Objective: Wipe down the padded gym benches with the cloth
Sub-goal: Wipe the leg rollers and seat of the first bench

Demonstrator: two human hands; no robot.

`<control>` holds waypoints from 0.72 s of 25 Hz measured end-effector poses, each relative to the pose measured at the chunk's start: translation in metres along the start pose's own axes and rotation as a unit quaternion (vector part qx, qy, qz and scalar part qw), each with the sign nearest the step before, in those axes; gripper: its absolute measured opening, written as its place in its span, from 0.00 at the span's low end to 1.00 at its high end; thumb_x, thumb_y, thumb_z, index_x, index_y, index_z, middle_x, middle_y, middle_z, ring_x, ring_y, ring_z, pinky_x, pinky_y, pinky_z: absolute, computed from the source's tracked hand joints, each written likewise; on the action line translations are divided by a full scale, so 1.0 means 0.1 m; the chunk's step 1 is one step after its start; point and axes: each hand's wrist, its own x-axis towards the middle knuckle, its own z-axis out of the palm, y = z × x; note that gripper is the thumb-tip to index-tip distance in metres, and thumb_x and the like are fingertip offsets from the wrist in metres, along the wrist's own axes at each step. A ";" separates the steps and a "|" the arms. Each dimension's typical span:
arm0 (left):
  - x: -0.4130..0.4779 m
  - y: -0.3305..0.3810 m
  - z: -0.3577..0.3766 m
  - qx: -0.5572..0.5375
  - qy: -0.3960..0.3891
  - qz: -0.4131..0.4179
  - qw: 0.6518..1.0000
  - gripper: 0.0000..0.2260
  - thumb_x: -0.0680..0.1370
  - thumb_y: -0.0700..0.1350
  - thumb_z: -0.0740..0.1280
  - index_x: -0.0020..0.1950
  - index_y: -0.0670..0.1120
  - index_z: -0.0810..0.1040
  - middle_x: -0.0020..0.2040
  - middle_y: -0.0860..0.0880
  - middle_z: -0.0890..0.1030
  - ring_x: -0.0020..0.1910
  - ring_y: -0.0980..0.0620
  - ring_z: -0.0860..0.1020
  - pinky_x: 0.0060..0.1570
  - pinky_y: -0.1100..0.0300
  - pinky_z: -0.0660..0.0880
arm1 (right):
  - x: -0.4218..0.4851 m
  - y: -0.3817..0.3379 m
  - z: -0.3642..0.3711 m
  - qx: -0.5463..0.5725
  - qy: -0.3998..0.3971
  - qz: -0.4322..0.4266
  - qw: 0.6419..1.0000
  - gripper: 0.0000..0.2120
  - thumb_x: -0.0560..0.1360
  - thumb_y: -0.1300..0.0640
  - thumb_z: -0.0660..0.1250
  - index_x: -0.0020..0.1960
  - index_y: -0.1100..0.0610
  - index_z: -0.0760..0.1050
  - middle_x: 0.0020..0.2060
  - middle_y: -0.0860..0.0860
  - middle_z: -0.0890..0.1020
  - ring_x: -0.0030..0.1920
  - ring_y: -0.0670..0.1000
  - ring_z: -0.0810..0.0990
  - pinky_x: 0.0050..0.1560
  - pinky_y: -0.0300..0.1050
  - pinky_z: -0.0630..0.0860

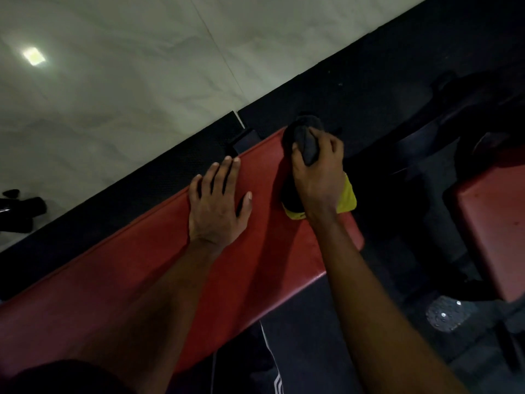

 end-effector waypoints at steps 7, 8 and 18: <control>-0.01 -0.02 0.05 -0.005 0.026 0.007 1.000 0.30 0.82 0.58 0.57 0.81 0.46 0.59 0.78 0.46 0.65 0.76 0.45 0.64 0.73 0.42 0.59 | 0.58 -0.25 0.08 -0.093 -0.127 -0.184 0.970 0.17 0.76 0.42 0.68 0.61 0.50 0.80 0.62 0.50 0.78 0.56 0.54 0.81 0.51 0.46 0.76; 0.00 -0.02 0.05 -0.003 0.026 0.005 1.000 0.30 0.82 0.58 0.57 0.81 0.46 0.59 0.78 0.46 0.64 0.76 0.45 0.64 0.73 0.42 0.59 | 0.68 -0.27 0.08 -0.081 -0.134 -0.157 0.975 0.17 0.76 0.41 0.68 0.60 0.49 0.80 0.60 0.49 0.78 0.56 0.53 0.80 0.52 0.45 0.76; -0.01 -0.01 0.04 0.007 0.010 0.005 1.000 0.28 0.84 0.58 0.53 0.82 0.48 0.57 0.79 0.46 0.63 0.77 0.44 0.63 0.73 0.41 0.58 | -0.96 0.42 -0.13 -0.094 0.014 0.010 0.995 0.26 0.74 0.48 0.71 0.71 0.49 0.74 0.72 0.51 0.72 0.68 0.55 0.75 0.62 0.53 0.76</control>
